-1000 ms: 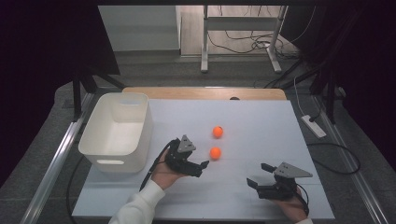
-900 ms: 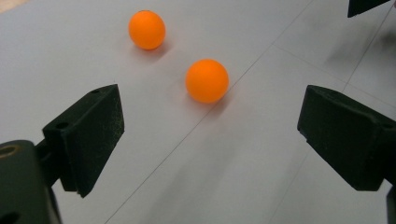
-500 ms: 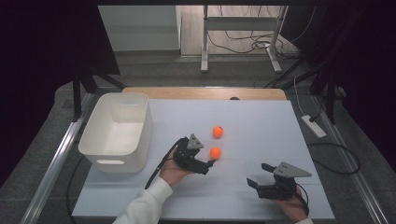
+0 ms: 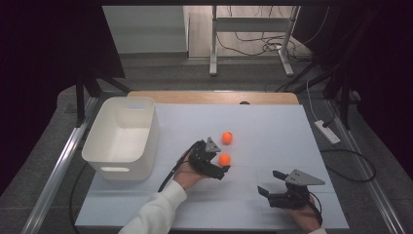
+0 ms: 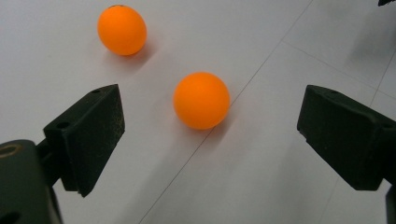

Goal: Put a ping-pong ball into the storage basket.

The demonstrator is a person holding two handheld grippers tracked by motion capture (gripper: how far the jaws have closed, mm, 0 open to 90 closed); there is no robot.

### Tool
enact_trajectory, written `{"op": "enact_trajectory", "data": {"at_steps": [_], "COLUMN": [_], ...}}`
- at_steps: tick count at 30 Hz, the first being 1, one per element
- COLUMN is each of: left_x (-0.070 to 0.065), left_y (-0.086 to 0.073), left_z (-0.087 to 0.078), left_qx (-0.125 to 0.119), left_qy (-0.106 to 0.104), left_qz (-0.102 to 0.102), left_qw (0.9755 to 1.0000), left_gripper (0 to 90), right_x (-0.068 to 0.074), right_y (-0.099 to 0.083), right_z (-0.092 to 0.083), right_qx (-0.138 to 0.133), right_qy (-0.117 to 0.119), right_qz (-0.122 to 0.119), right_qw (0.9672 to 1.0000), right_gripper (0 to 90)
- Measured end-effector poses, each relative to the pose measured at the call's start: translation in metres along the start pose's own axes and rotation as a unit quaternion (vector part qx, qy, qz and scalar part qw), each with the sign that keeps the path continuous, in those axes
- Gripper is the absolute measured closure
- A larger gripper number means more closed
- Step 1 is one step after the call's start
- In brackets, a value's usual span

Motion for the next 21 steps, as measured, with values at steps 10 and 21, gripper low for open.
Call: {"op": "enact_trajectory", "data": {"at_steps": [10,21], "left_x": [0.003,0.006], "left_y": [0.003,-0.002], "left_z": [0.015,0.029], "left_qx": [0.015,0.034], "left_qy": [0.006,0.004], "left_qz": [-0.002,-0.009], "left_qw": [0.9999,0.9994], "left_gripper": [8.6,8.7], "right_x": [0.000,-0.002], "right_y": [-0.001,-0.001], "right_z": [0.000,0.000], "right_qx": [0.002,0.003], "right_qy": [-0.002,-0.004], "right_qz": [-0.003,-0.006], "right_qw": [1.0000,1.0000], "right_gripper": [13.7,13.6]}}
Point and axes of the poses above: each handheld gripper's, and its own axes: z roughly forward along the jaws, y roughly out of its top, x roughly to its left, the point moved 10 cm from there along z, roughly forward along the jaws, and after that the axes turned 2 degrees about -z, right-handed, at the moved point
